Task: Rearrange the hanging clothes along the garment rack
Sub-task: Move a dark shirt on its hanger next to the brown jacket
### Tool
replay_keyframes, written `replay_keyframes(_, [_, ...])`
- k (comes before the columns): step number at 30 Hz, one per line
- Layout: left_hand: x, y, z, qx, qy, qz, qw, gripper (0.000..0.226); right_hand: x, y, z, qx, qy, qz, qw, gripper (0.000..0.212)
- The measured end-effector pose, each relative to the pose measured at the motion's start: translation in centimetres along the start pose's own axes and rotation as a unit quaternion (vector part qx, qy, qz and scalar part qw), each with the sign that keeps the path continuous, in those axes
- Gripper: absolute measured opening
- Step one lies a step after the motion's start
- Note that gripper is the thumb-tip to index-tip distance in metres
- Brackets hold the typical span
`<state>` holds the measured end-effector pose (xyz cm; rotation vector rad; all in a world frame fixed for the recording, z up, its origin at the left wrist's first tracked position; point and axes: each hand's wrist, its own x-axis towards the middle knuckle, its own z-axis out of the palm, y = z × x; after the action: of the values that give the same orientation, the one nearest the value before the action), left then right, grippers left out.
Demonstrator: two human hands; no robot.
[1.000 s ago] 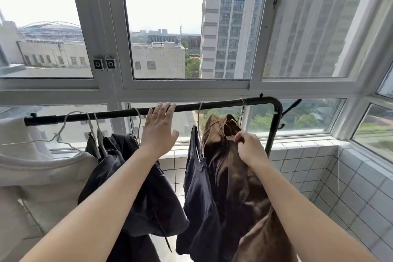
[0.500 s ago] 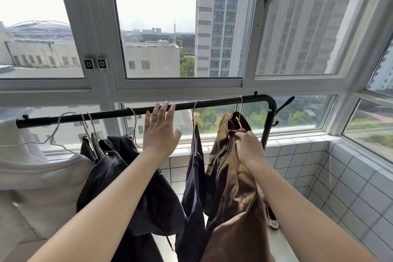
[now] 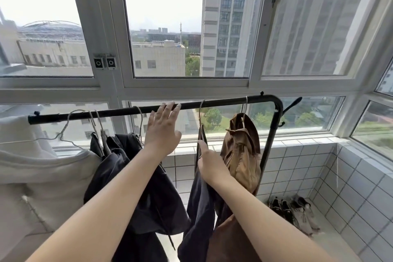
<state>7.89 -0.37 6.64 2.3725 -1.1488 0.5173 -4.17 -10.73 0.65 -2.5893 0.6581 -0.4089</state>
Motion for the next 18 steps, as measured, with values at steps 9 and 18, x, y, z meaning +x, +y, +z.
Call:
replay_keyframes(9, [0.0, -0.3, -0.6, 0.000, -0.042, -0.005, 0.999, 0.077, -0.3, 2.1, -1.4, -0.034, 0.047, -0.006, 0.998, 0.067])
replay_keyframes(18, [-3.5, -0.4, -1.0, -0.044, 0.023, 0.030, 0.998, 0.050, -0.9, -0.7, -1.4, 0.039, 0.169, -0.111, 0.979, 0.041])
